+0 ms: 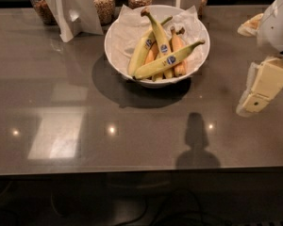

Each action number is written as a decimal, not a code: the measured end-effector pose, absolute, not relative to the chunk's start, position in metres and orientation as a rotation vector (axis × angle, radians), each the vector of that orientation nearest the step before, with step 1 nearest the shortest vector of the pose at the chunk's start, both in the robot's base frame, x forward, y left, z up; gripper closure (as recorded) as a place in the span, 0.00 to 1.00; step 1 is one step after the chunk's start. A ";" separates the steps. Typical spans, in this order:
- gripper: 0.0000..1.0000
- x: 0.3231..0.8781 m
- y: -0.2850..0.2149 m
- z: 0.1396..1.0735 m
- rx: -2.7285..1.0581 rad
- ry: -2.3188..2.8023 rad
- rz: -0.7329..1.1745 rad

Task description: Pick banana from white bowl

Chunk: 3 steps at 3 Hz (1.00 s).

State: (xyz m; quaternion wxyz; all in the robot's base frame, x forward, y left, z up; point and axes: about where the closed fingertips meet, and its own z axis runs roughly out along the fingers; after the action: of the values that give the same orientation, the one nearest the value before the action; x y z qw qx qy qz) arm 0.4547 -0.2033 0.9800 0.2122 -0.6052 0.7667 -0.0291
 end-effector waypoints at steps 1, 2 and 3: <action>0.00 0.482 -0.185 0.984 -1.650 1.986 -0.048; 0.00 0.514 -0.163 0.988 -1.654 1.844 -0.012; 0.19 0.542 -0.140 0.988 -1.684 1.741 0.027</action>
Offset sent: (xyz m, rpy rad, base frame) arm 0.0972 0.0630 0.0116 0.2516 -0.2575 0.2233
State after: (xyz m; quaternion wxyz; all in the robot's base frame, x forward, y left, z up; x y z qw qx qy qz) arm 0.5415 -0.1402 0.9884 0.3520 -0.6507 0.6727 0.0103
